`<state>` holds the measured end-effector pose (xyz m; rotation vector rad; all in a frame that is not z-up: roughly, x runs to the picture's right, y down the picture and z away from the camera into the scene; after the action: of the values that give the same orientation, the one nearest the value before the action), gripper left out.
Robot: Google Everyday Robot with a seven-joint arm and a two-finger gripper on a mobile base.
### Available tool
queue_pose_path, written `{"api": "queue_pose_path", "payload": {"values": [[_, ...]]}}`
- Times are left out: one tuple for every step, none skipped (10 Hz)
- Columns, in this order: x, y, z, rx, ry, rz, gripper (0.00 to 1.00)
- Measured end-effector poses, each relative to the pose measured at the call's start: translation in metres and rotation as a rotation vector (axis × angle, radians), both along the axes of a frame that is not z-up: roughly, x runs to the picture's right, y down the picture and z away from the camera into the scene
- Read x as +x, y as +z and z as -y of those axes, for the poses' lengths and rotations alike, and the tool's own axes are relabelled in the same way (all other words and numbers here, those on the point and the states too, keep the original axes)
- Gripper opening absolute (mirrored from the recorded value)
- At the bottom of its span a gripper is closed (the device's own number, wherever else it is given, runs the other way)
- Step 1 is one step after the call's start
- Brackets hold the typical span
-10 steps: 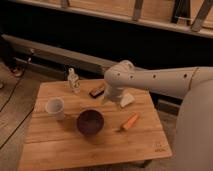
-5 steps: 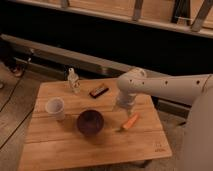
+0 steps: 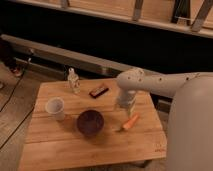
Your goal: Place the pepper in the ceramic cup
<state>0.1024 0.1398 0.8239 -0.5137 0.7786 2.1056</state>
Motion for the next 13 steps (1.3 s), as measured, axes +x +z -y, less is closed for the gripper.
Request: {"api": "queue_pose_path", "payload": {"values": [[0.001, 0.004, -0.002, -0.005, 0.017, -0.002, 0.65], [0.004, 0.007, -0.005, -0.011, 0.036, -0.005, 0.65], [0.009, 0.007, -0.010, -0.021, 0.048, -0.005, 0.65], [0.013, 0.006, -0.014, -0.027, 0.054, -0.003, 0.65], [0.017, 0.004, -0.018, -0.034, 0.055, -0.005, 0.65], [0.022, 0.002, -0.023, -0.045, 0.055, -0.008, 0.65], [0.025, 0.001, -0.028, -0.054, 0.054, -0.009, 0.65], [0.027, 0.000, -0.034, -0.062, 0.055, -0.011, 0.65], [0.029, 0.000, -0.041, -0.072, 0.052, -0.012, 0.65], [0.030, 0.005, -0.047, -0.067, 0.046, -0.013, 0.65], [0.030, 0.009, -0.050, -0.064, 0.042, -0.013, 0.65], [0.027, 0.014, -0.052, -0.057, 0.035, -0.010, 0.65], [0.024, 0.020, -0.055, -0.051, 0.022, -0.004, 0.65]]}}
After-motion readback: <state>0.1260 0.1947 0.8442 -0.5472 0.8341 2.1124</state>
